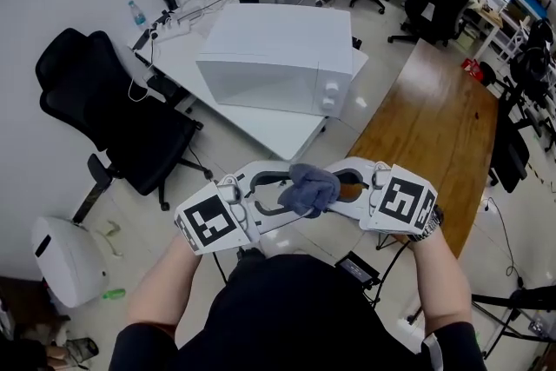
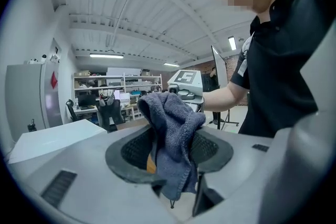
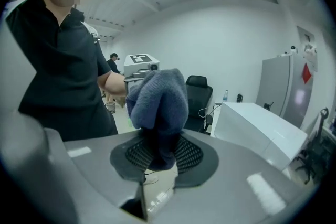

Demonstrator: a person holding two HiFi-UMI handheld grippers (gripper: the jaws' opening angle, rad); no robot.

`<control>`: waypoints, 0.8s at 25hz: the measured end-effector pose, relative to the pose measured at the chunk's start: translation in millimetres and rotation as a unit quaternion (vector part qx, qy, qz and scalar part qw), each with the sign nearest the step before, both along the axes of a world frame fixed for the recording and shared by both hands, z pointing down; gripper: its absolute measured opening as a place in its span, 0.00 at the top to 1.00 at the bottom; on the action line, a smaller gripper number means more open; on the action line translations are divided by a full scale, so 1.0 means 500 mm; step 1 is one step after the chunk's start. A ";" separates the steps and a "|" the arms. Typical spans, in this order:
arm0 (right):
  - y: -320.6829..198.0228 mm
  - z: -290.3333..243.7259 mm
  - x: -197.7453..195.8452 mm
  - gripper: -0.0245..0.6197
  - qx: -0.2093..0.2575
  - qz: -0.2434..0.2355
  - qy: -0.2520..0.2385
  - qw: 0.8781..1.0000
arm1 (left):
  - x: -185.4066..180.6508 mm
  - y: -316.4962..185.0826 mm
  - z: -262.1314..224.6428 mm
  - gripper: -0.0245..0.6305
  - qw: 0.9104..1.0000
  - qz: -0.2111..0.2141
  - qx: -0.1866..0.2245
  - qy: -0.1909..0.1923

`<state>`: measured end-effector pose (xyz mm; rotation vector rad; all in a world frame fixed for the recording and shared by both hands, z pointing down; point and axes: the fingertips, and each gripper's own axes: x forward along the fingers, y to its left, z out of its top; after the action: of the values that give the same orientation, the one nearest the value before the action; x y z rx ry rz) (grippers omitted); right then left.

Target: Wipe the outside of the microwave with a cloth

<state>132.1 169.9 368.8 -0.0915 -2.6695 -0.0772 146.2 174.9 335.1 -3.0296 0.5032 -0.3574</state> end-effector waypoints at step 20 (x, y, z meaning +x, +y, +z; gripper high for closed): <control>-0.112 -0.021 -0.083 0.75 0.064 0.099 -0.053 0.992 | -0.196 -0.091 0.002 0.82 0.978 -0.203 -0.003 0.046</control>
<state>90.5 113.7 358.3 0.2251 -2.7557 -0.1936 48.2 129.6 335.9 -2.9413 1.1347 -0.2336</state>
